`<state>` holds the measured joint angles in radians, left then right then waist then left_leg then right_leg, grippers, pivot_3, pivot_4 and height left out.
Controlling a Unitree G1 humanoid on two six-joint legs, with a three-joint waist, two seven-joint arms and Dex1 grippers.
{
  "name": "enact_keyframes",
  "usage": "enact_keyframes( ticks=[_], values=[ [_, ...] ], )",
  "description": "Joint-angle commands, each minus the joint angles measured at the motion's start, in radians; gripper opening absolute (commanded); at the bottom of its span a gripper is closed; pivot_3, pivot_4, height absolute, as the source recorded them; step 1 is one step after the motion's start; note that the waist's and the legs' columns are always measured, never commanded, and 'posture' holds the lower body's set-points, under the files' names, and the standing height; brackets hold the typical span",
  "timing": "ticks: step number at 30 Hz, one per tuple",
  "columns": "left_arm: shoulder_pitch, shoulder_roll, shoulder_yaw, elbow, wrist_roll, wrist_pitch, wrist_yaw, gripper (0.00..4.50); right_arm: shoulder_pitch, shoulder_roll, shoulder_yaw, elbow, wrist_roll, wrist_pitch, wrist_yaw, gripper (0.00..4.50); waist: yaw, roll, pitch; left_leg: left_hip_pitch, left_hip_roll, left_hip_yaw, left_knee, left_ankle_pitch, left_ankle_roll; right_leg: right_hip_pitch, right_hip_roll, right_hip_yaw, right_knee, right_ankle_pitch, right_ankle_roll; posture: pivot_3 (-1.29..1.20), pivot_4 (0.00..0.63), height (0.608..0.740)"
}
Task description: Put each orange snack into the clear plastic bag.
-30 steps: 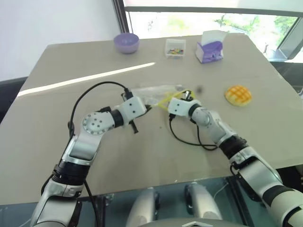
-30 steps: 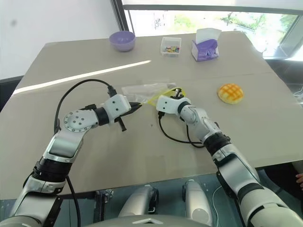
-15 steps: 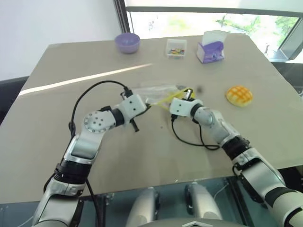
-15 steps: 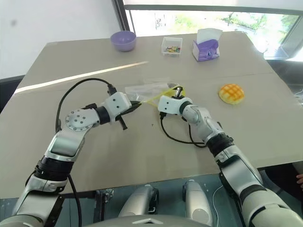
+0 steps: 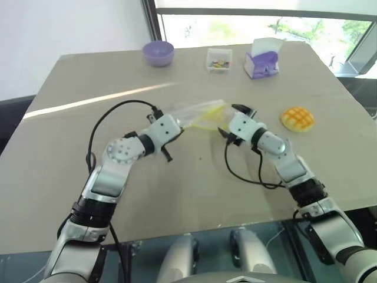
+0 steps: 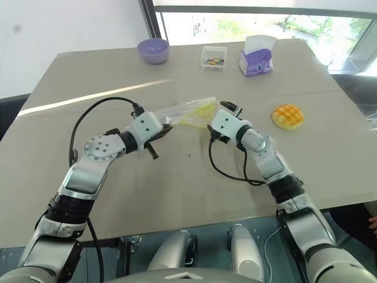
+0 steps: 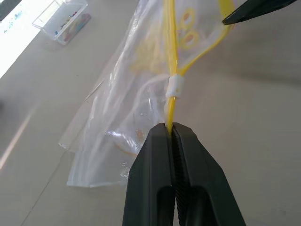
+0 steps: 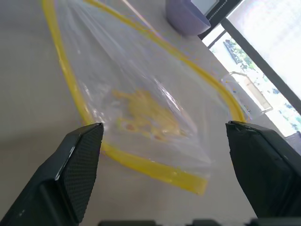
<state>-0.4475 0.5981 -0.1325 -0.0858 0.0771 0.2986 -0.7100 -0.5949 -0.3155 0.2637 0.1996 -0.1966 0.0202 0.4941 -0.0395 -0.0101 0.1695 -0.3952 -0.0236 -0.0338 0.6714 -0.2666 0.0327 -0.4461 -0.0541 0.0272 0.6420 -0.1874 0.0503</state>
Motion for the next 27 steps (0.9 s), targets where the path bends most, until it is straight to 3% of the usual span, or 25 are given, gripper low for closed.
enact_keyframes(
  ticks=[1,8,16,22,25,27],
  values=[
    [-0.014,0.002,0.007,-0.007,0.012,-0.001,0.02,0.0,0.048,-0.033,-0.115,-0.183,0.132,0.087,0.056,4.46,0.002,0.0,0.0,0.0,0.0,0.0,0.0,0.0,0.0,0.0,0.0,0.0,0.0,0.0,0.0,0.0,0.15,0.74],
    [-0.01,-0.002,0.011,-0.009,0.009,0.011,0.034,0.0,0.117,-0.156,-0.326,-0.112,0.147,0.2,-0.065,4.46,0.015,0.0,0.0,0.0,0.0,0.0,0.001,0.0,0.0,0.001,-0.001,-0.001,0.0,0.0,0.0,0.0,0.15,0.74],
    [-0.022,-0.011,0.003,-0.005,0.011,0.011,0.039,0.0,-0.06,-0.151,-0.4,0.383,0.14,0.169,-0.257,4.46,-0.004,0.0,0.0,0.001,0.0,0.002,0.001,0.0,0.0,0.001,0.0,0.001,0.001,0.0,0.0,0.0,0.15,0.74],
    [-0.015,-0.008,0.011,-0.019,0.01,0.018,0.042,0.0,-0.162,-0.12,-0.441,0.626,0.204,0.136,-0.272,4.46,-0.001,-0.002,-0.001,0.003,0.0,0.002,0.001,0.0,0.0,0.004,0.0,0.002,0.0,0.0,0.0,0.0,0.15,0.74],
    [-0.006,-0.009,0.016,-0.031,0.009,0.027,0.047,0.0,-0.167,-0.114,-0.455,0.653,0.234,0.121,-0.25,3.58,-0.002,-0.002,-0.001,0.008,0.001,0.001,0.001,0.0,0.001,0.009,0.0,0.001,-0.001,0.0,0.0,0.0,0.15,0.74],
    [-0.001,-0.013,0.02,-0.041,0.005,0.037,0.051,0.0,-0.158,-0.116,-0.455,0.643,0.243,0.111,-0.24,2.56,-0.002,-0.002,-0.001,0.014,0.001,0.001,0.0,-0.001,0.001,0.015,0.0,0.001,-0.002,0.0,0.0,0.0,0.15,0.74]
  ],
)
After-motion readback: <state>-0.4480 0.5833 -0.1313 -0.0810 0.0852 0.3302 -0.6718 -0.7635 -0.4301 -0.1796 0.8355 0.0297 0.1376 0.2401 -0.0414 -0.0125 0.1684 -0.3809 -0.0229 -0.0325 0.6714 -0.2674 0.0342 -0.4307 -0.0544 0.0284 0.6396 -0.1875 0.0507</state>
